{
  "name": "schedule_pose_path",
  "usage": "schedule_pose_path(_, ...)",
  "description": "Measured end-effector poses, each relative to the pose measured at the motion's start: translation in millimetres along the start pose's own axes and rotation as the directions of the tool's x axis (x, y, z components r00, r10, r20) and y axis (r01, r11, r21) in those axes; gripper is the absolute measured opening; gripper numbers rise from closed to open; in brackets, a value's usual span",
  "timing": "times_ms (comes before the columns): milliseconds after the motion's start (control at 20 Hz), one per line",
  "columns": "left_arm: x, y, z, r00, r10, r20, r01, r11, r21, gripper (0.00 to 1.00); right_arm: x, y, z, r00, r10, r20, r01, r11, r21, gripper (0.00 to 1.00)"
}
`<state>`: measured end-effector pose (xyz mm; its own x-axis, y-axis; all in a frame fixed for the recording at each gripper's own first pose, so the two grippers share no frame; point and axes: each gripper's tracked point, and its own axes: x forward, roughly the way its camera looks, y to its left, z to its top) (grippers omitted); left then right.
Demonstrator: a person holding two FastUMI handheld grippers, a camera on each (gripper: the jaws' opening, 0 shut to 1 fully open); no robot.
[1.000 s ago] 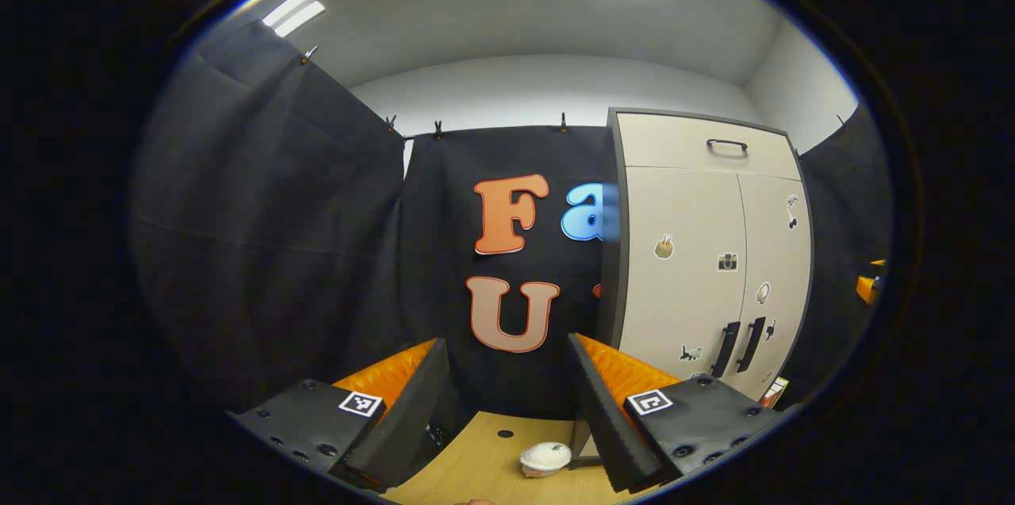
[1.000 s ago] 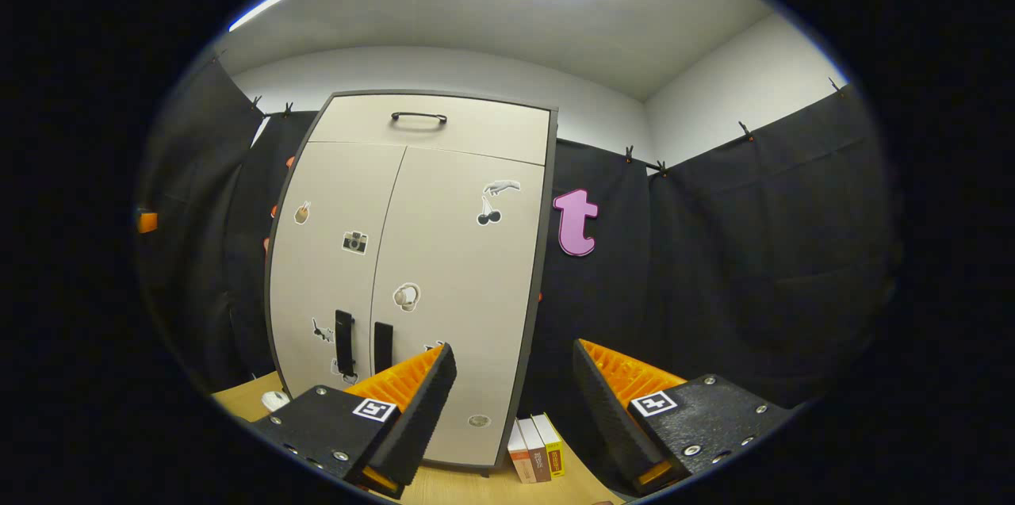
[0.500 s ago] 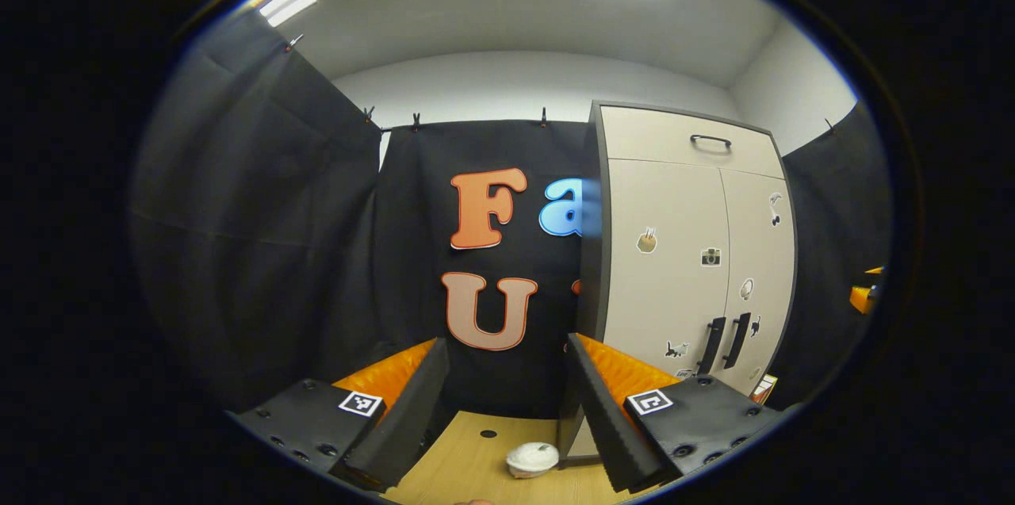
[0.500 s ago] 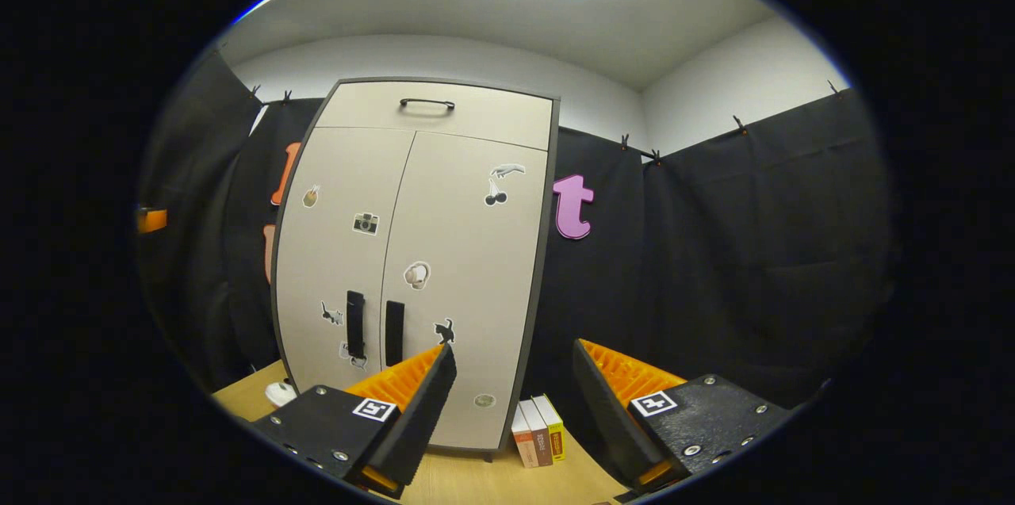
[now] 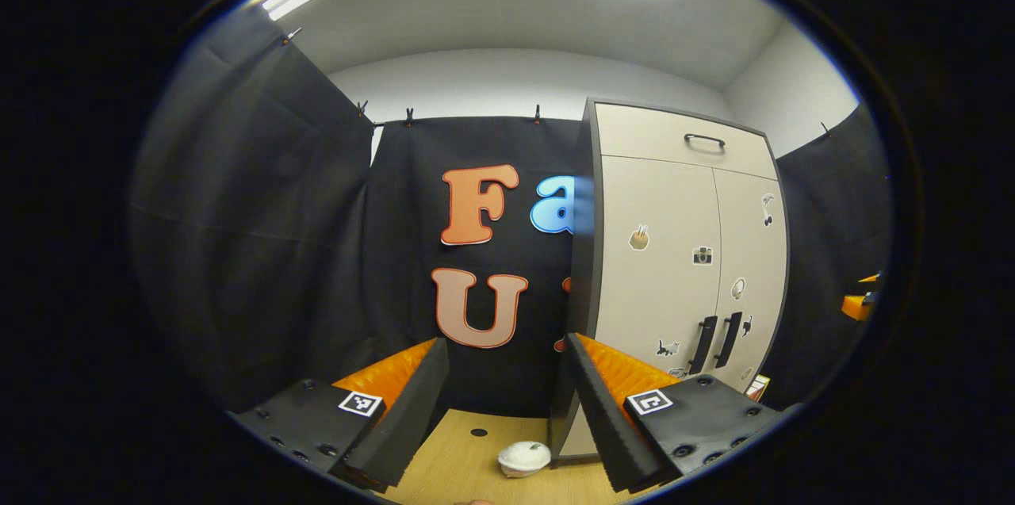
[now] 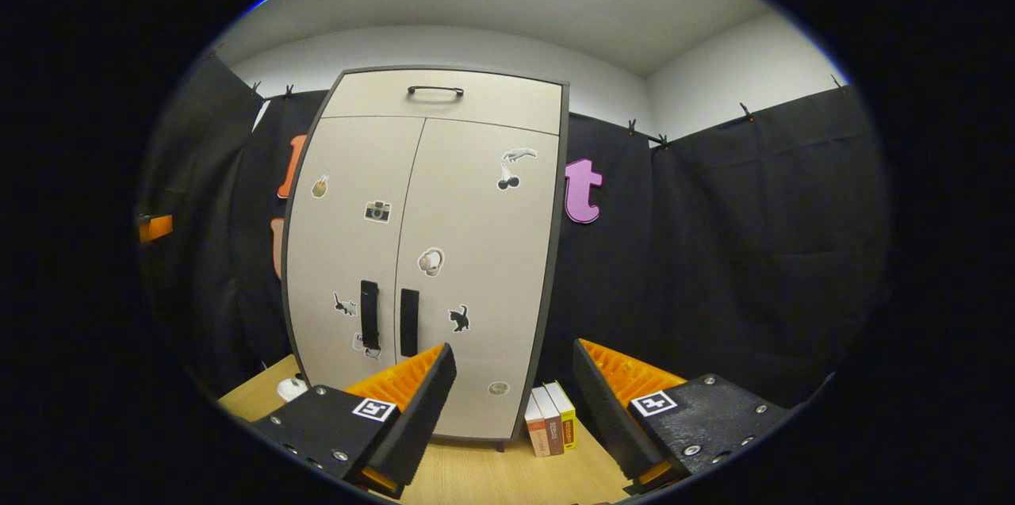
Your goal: Grab one shoe with the right hand and put it into the shoe cabinet, grab the other shoe with the left hand and put it into the shoe cabinet; then close the right door with the right hand and the left door with the left hand.
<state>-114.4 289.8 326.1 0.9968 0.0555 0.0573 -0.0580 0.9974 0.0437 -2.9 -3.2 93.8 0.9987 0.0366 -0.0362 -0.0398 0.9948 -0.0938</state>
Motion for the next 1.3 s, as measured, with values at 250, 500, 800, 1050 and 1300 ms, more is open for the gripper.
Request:
schedule_pose_path(250, -5, 9, 1, 1.000, 0.014, 0.004, -0.014, 1.000, -0.017, 0.96, 3, 11, 0, 1.000, 0.025, -0.004, -0.025, 1.000, 0.004, 0.92)
schedule_pose_path(500, -11, 20, 0, 0.998, 0.059, 0.011, -0.059, 0.998, 0.005, 0.96, 6, 12, 5, 0.999, 0.030, 0.017, -0.031, 0.999, 0.015, 0.92)
schedule_pose_path(800, -12, 29, 20, 0.995, 0.094, 0.042, -0.094, 0.995, 0.020, 0.96, 8, 2, 8, 0.999, 0.011, 0.038, -0.012, 1.000, 0.017, 0.92)
schedule_pose_path(1050, -4, 12, 22, 0.997, 0.068, 0.049, -0.069, 0.997, 0.021, 0.96, 12, -7, 8, 0.999, -0.006, 0.050, 0.006, 1.000, 0.013, 0.92)
schedule_pose_path(1300, 5, -4, 16, 0.999, 0.034, 0.038, -0.034, 0.999, 0.013, 0.96, 10, -20, -1, 0.999, -0.034, 0.038, 0.033, 0.999, 0.025, 0.92)
